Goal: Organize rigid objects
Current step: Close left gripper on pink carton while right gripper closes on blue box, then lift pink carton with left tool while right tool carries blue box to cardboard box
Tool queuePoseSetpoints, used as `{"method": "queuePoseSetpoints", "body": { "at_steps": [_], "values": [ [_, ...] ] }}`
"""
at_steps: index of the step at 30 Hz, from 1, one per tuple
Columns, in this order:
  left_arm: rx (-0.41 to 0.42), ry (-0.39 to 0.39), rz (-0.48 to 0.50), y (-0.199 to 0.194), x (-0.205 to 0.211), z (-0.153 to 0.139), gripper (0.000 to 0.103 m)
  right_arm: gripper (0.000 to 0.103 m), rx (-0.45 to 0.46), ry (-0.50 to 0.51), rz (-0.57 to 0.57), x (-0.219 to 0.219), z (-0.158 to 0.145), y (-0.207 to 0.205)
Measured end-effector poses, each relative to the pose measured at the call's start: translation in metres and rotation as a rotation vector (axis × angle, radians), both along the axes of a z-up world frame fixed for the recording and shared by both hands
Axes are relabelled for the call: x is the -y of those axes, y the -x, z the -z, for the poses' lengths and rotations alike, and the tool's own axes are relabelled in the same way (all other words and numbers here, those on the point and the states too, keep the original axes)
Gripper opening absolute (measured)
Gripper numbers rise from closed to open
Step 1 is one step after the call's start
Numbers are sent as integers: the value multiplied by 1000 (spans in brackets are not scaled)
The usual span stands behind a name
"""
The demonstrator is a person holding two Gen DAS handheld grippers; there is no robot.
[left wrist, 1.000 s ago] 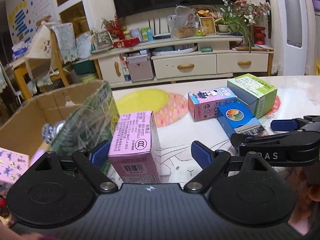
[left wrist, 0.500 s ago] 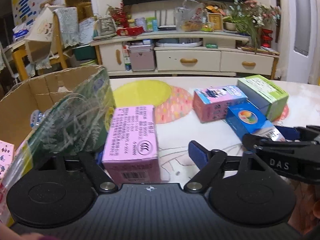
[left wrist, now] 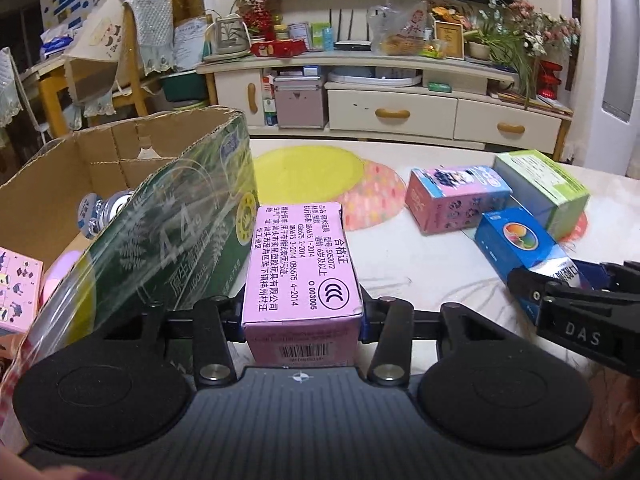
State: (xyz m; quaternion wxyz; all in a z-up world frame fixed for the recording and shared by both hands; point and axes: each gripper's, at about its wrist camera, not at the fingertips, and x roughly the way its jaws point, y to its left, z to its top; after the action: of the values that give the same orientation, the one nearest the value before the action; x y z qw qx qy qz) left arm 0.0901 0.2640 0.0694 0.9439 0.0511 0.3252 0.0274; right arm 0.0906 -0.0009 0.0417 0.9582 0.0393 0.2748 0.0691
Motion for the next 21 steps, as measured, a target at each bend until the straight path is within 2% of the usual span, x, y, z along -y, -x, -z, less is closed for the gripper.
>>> {"method": "queuePoseSetpoints", "body": {
  "at_steps": [21],
  "values": [
    [-38,21,131,36,2,4,56,51,5,54,58,-5,3,53]
  ]
}}
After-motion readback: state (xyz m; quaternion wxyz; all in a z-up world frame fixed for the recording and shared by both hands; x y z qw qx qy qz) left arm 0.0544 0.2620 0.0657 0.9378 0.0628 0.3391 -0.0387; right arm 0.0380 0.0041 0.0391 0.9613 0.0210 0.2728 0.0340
